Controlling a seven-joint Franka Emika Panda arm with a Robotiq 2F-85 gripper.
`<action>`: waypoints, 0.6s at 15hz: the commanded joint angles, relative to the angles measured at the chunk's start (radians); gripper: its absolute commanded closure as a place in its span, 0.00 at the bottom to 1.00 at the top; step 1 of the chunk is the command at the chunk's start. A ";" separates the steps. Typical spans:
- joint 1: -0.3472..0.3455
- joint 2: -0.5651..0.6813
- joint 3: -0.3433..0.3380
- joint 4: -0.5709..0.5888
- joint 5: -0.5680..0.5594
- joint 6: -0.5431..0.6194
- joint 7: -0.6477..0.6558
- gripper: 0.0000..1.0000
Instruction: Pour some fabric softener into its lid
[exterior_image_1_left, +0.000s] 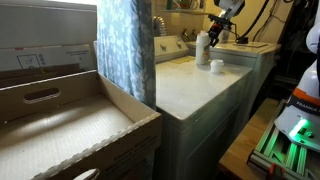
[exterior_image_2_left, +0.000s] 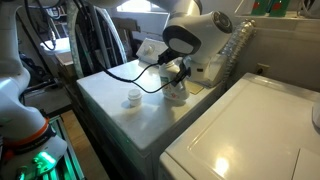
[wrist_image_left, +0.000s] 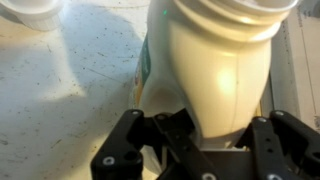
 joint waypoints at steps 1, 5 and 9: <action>-0.028 -0.005 -0.004 0.050 0.025 -0.080 -0.029 1.00; -0.040 0.005 -0.002 0.083 0.037 -0.135 -0.039 1.00; -0.060 0.026 0.001 0.109 0.085 -0.198 -0.049 1.00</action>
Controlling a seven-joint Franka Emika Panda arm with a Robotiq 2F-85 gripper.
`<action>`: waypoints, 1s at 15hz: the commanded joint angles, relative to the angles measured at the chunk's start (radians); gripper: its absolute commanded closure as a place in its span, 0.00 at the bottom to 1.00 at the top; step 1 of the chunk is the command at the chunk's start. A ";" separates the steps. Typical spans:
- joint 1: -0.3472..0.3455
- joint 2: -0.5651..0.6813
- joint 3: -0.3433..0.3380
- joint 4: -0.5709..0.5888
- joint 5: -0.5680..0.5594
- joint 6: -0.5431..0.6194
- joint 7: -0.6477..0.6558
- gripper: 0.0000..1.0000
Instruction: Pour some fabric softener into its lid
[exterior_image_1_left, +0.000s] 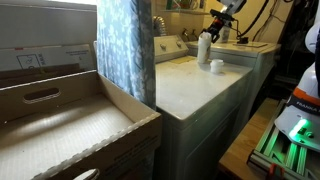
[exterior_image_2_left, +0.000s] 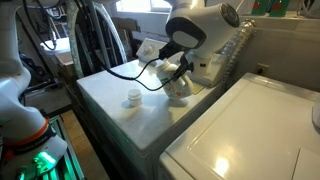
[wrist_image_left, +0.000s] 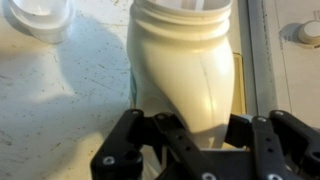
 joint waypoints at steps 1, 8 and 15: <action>-0.041 0.029 0.001 0.053 0.078 -0.098 -0.024 1.00; -0.071 0.063 -0.003 0.101 0.143 -0.207 -0.025 1.00; -0.087 0.078 -0.010 0.162 0.142 -0.291 -0.019 1.00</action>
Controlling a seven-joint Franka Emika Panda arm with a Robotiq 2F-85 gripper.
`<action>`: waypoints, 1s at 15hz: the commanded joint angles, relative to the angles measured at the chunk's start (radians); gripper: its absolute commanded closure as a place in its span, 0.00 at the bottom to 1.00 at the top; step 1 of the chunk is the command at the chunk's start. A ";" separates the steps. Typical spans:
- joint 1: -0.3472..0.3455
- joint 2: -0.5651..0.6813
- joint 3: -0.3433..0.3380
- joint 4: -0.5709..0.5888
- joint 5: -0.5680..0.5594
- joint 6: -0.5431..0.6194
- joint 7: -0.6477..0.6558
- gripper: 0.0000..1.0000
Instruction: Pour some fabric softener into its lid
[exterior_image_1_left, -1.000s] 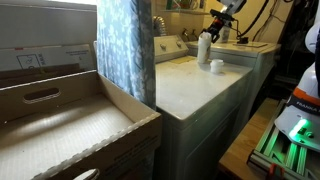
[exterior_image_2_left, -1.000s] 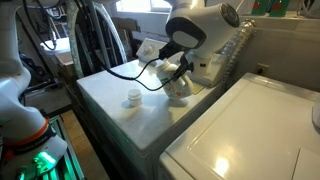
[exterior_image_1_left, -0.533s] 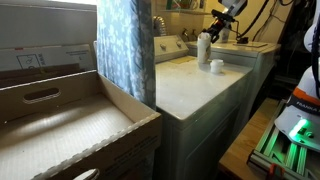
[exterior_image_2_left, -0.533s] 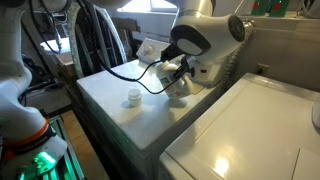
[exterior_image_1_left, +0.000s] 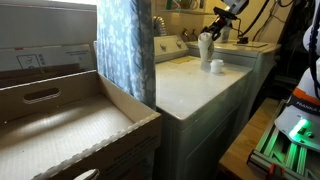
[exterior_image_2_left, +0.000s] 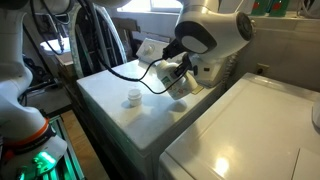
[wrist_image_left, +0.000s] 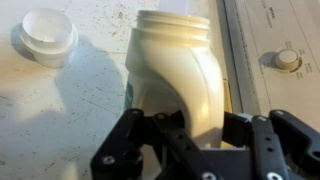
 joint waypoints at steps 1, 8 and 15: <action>-0.030 0.008 -0.001 0.064 0.041 -0.103 0.010 1.00; 0.010 -0.028 -0.012 0.082 -0.073 -0.127 -0.011 1.00; 0.088 -0.093 -0.006 0.057 -0.325 -0.100 -0.021 1.00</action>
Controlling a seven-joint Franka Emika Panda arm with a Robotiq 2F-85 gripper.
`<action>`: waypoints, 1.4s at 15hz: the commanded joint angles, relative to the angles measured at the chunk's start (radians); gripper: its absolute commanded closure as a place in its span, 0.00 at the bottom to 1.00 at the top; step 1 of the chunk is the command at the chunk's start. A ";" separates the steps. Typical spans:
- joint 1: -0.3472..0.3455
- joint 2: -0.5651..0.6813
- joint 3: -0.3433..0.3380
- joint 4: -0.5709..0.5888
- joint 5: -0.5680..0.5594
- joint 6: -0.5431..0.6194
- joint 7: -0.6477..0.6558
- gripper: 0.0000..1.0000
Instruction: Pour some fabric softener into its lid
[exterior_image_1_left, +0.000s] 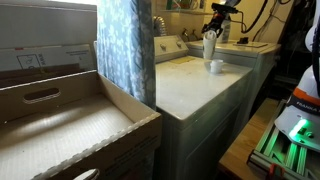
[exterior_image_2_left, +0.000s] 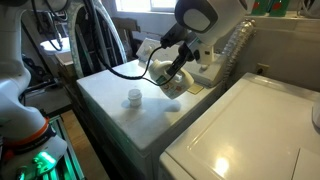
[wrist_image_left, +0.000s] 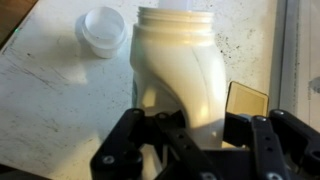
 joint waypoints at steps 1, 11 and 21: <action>0.035 -0.073 -0.005 -0.021 -0.120 -0.017 0.005 1.00; 0.123 -0.155 -0.001 -0.092 -0.383 0.068 0.027 1.00; 0.222 -0.270 0.017 -0.266 -0.575 0.304 0.169 1.00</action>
